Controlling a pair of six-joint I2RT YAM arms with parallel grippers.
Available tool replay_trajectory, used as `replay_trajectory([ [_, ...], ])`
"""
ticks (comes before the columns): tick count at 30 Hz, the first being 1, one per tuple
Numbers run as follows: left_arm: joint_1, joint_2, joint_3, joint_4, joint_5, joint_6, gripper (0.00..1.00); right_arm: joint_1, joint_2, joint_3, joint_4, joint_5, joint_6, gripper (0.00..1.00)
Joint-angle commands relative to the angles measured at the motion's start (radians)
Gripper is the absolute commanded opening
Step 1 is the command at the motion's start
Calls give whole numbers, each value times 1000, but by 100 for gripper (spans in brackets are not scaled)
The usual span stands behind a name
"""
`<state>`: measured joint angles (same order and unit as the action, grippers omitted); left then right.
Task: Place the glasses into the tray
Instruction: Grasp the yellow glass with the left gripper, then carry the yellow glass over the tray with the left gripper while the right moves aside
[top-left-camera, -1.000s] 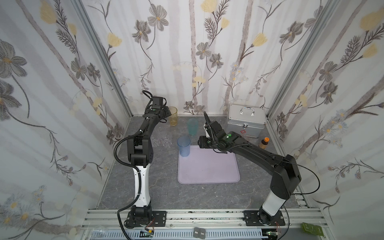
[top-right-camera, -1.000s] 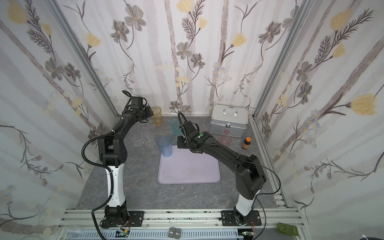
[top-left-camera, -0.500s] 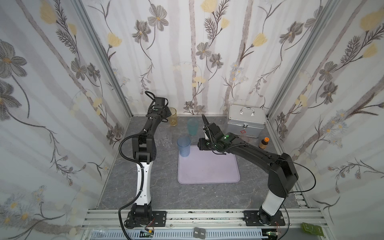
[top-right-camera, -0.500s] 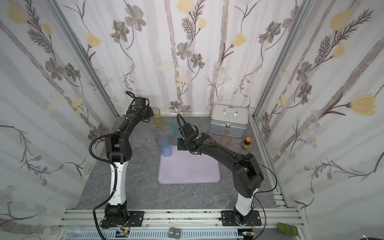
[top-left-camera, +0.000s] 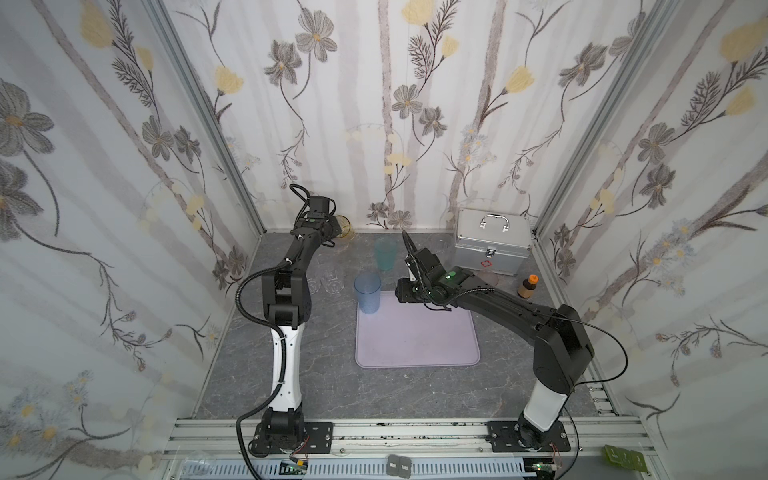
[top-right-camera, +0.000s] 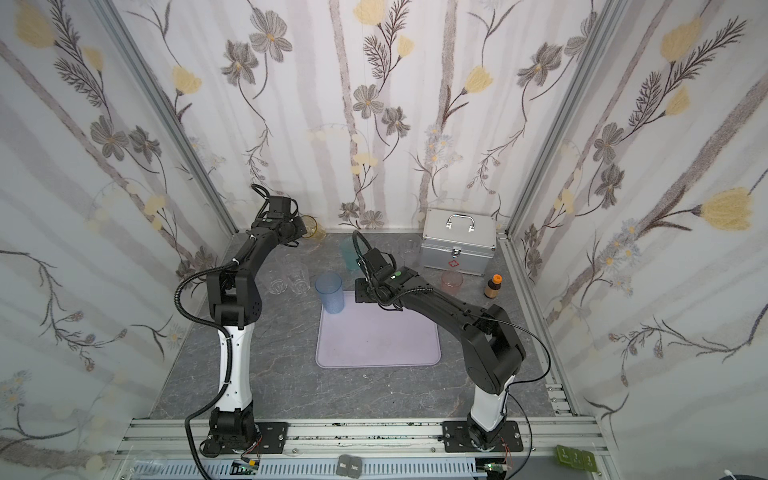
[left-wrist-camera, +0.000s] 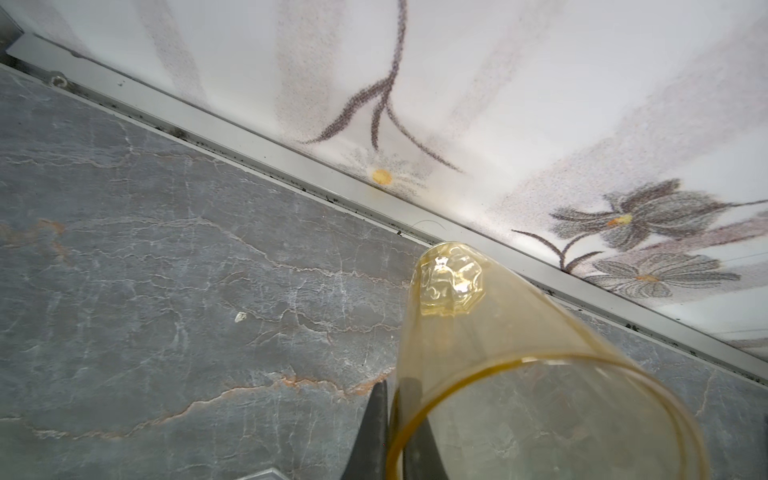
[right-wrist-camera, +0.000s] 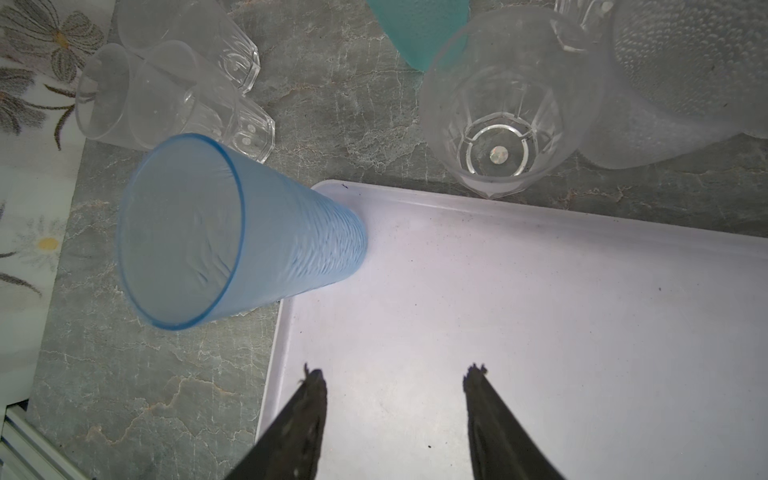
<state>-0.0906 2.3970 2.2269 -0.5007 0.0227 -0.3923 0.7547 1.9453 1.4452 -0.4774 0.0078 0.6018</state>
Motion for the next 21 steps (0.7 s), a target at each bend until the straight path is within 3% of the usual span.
replay_trajectory([
  [1,2,-67,-23,17,-7,0,0,6,-2,-1,39,20,13,54],
  [10,-37,-390,-236,19,-19,-11,0,7,-55,-2,35,80,-10,54],
  [16,-155,-650,-441,19,-28,-7,0,-35,-152,-46,52,140,-38,54],
  [21,-259,-837,-630,17,20,-13,0,-43,-296,-189,174,174,-92,55],
])
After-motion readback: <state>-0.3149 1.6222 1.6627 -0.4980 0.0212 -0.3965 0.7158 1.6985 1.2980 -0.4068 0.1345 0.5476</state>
